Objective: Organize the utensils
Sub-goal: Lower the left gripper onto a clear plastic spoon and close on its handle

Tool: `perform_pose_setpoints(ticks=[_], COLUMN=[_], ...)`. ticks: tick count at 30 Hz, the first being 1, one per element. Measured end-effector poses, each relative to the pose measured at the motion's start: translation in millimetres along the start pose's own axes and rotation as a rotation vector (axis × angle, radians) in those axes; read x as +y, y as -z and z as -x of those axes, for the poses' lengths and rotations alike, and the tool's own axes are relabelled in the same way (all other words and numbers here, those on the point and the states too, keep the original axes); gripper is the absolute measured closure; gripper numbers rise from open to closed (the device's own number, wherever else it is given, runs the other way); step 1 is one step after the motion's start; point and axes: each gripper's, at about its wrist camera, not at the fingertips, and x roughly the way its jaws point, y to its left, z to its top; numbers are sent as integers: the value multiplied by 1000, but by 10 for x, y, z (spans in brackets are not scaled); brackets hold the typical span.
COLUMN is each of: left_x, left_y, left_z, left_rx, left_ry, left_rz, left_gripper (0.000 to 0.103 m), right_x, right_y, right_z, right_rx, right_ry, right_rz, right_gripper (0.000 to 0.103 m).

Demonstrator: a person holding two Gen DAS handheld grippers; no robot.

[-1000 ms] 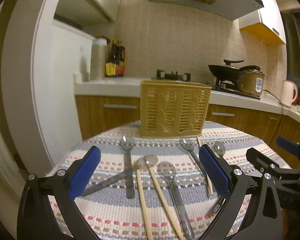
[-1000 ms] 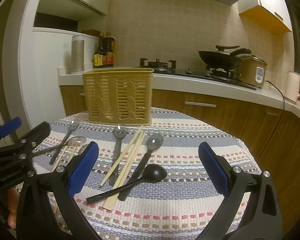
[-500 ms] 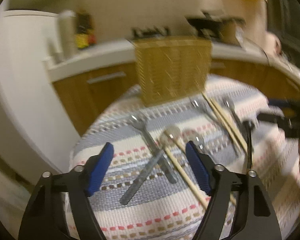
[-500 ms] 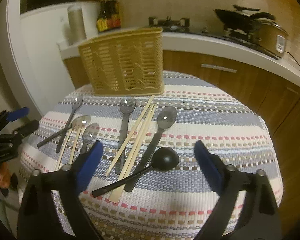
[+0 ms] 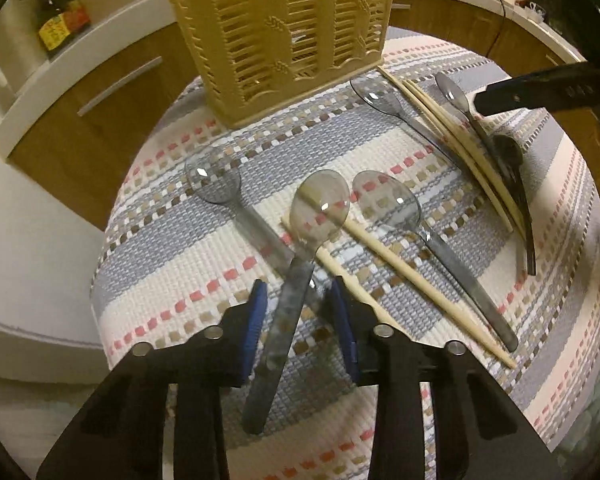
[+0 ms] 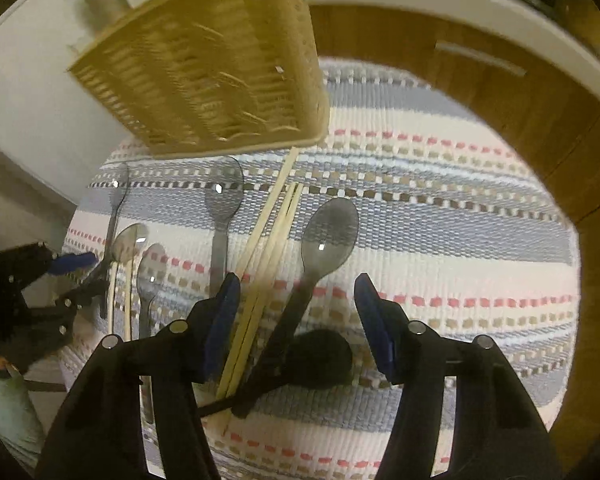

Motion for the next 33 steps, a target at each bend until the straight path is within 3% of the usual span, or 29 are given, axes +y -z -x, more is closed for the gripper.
perform_pose_setpoints(ticks=[8,11,14,17,19,22,29,33], left_x=[47,174,386,607,654,613,646,820], left_y=[-88,-43,56,224,326,361,341,372], left_z=[49,103,149,201,208,222,199,126], left_rx=[27,7,-22,-53,-63,-69,-56,-66], left_ry=[0,67,172,288,307,219,148,255], left_rz=[96,213,385,557,613,596,576,630], left_gripper=[92,92,92,92,92,92,92,92], right_x=[-57,14,89,184,235,300,384,435], right_y=[-168,-180,-170,-148,-118,-56,-8,18], right_z=[-236,-233,-225,-256,-273,-280,-169,-29], right_rx=[88,82,76,69,64,57,46,30], right_ry=[41,81,121,141,149,158,165,178], right_rz=[-69,-36,12,39,52,66,92,110], right_gripper=[66,67,75,75,75,76,76,77])
